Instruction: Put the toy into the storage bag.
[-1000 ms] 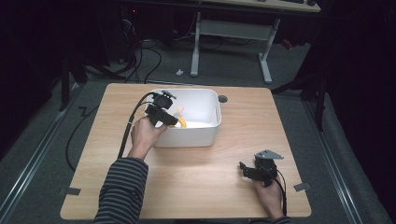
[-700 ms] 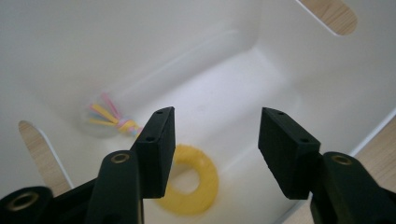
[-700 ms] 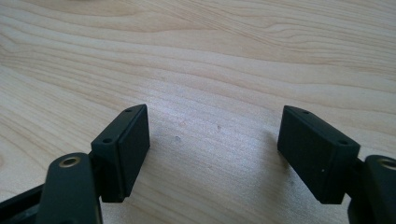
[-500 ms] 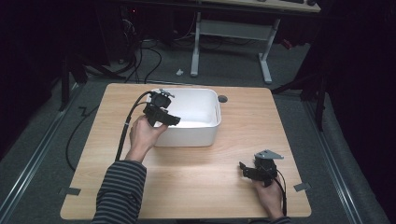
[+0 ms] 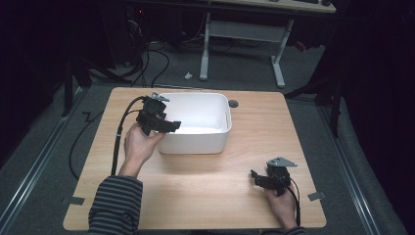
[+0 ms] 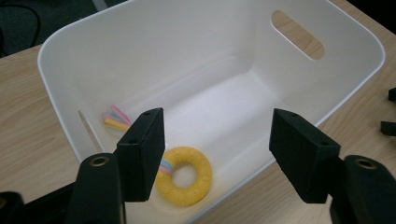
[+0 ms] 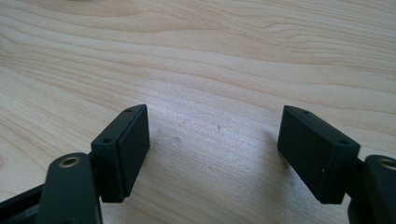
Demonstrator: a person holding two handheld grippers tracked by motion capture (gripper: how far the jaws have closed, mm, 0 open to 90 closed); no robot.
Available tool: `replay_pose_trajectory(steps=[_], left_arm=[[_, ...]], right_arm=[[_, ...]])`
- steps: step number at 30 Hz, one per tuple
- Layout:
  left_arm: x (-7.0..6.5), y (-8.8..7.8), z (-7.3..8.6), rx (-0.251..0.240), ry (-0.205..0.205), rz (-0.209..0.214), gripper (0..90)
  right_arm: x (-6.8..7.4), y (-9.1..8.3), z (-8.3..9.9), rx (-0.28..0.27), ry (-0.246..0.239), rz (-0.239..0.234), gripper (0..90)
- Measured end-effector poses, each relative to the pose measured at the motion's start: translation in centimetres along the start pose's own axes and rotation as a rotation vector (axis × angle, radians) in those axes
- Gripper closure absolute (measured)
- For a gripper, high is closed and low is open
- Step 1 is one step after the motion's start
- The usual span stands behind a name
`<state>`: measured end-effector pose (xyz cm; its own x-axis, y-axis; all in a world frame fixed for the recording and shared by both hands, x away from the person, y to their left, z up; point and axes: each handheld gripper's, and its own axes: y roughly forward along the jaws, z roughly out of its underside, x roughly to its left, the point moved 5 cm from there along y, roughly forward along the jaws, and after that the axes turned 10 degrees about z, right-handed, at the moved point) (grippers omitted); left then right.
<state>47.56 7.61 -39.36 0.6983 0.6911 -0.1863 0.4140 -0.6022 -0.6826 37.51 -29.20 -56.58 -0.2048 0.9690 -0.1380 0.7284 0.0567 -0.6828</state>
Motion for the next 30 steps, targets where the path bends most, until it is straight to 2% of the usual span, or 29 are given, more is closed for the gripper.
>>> replay_pose_trajectory(steps=[4,11,18,30], left_arm=[[0.3,-1.2,0.7,-0.033,-0.006,-0.001,35.7],[0.5,-3.6,1.8,-0.100,-0.025,-0.027,34.9],[0.7,-5.7,3.1,-0.130,-0.032,-0.064,34.0],[0.9,-7.7,5.0,-0.178,-0.058,-0.064,33.8]], right_arm=[[0.0,0.0,0.0,0.000,0.000,0.000,25.4],[0.0,0.0,0.0,0.000,-0.002,-0.002,25.4],[0.0,0.0,0.0,0.000,-0.002,-0.003,25.3],[0.0,0.0,0.0,-0.001,-0.003,-0.003,25.3]])
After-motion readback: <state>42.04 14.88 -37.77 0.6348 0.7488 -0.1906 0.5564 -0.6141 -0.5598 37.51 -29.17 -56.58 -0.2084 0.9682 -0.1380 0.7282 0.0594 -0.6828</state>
